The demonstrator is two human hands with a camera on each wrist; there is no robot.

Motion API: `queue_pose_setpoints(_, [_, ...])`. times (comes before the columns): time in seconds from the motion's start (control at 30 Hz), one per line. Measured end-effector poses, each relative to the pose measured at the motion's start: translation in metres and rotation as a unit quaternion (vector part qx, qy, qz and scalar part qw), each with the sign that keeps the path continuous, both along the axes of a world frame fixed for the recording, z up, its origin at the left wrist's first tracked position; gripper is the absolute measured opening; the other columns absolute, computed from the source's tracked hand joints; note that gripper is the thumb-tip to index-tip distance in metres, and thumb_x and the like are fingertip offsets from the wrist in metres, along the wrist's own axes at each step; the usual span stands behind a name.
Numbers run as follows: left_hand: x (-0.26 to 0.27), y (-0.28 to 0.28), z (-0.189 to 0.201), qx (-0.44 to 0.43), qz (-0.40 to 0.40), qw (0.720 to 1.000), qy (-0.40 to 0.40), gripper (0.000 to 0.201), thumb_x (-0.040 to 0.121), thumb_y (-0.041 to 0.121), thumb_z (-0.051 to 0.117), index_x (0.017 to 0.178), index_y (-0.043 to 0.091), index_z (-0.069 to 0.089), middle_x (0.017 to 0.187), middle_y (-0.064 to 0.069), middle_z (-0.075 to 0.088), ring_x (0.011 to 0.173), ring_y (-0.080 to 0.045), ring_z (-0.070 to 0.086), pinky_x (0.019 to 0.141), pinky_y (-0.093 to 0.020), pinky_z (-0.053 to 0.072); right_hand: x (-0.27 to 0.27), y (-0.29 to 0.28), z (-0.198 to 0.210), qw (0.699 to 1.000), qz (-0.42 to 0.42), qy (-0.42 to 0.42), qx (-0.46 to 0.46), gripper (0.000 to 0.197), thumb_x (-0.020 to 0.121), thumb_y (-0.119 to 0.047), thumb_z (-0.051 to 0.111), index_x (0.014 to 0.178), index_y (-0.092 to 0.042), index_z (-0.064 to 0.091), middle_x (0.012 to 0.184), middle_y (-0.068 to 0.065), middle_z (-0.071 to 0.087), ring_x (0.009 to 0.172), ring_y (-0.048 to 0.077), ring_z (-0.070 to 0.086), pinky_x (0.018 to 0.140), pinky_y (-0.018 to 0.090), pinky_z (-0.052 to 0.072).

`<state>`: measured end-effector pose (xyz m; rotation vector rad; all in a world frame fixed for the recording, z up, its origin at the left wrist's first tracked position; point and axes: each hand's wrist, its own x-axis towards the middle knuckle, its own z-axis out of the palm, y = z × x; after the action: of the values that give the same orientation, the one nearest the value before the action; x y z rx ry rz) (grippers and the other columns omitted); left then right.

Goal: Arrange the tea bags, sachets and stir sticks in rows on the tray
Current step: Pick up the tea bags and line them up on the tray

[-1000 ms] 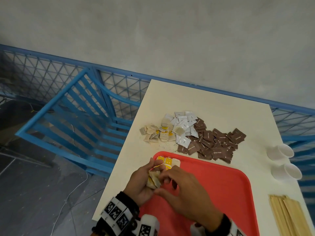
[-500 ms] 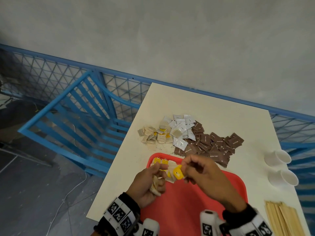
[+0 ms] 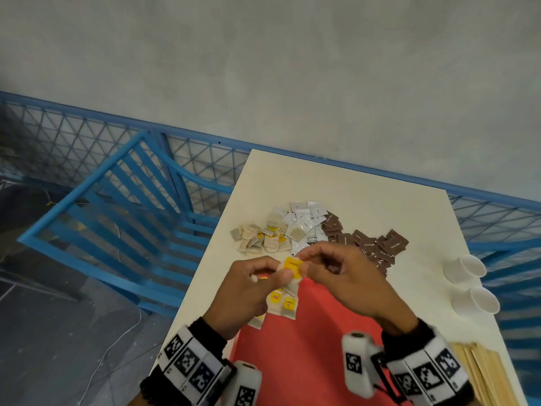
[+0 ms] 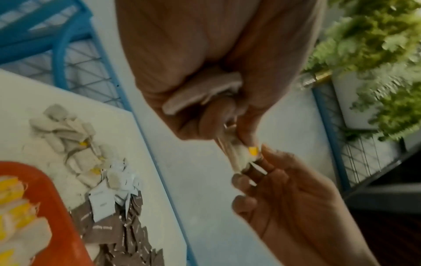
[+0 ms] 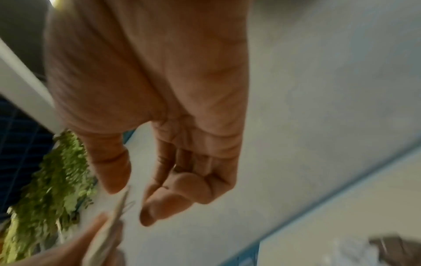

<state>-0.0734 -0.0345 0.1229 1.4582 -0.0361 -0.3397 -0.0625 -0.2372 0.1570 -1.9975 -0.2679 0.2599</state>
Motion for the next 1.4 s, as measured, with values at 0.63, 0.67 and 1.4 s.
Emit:
queue_pose_setpoints(0.63, [-0.004, 0.036, -0.031, -0.002, 0.090, 0.993, 0.076, 0.021, 0.089, 0.031, 0.068, 0.097, 0.013, 0.075, 0.075, -0.007, 0.063, 0.042, -0.010, 0.033, 0.040, -0.020, 0.030, -0.018, 0.048, -0.094, 0.972, -0.174, 0.104, 0.118, 0.014, 0.085, -0.018, 0.076, 0.081, -0.005, 0.074, 0.066, 0.007, 0.062, 0.059, 0.010, 0.052, 0.056, 0.021, 0.043])
queue_pose_setpoints(0.67, [-0.007, 0.042, -0.035, 0.013, 0.086, 0.993, 0.081, 0.024, 0.088, 0.034, 0.068, 0.096, 0.013, 0.075, 0.077, -0.006, 0.065, 0.044, -0.011, 0.031, 0.040, -0.021, 0.029, -0.021, 0.046, -0.116, 0.968, -0.190, 0.134, 0.091, 0.016, 0.085, -0.017, 0.077, 0.080, -0.001, 0.072, 0.064, 0.006, 0.058, 0.058, 0.010, 0.049, 0.055, 0.020, 0.041])
queue_pose_setpoints(1.4, [-0.028, 0.074, -0.073, -0.057, 0.093, 0.953, 0.281, 0.046, 0.096, 0.046, 0.052, 0.106, 0.004, 0.069, 0.083, -0.009, 0.067, 0.047, -0.013, 0.045, 0.041, -0.022, 0.038, -0.038, 0.072, -0.210, 0.923, -0.307, 0.195, -0.129, 0.034, 0.076, -0.025, 0.077, 0.068, -0.018, 0.045, 0.066, -0.005, 0.056, 0.061, 0.012, 0.051, 0.059, 0.027, 0.041])
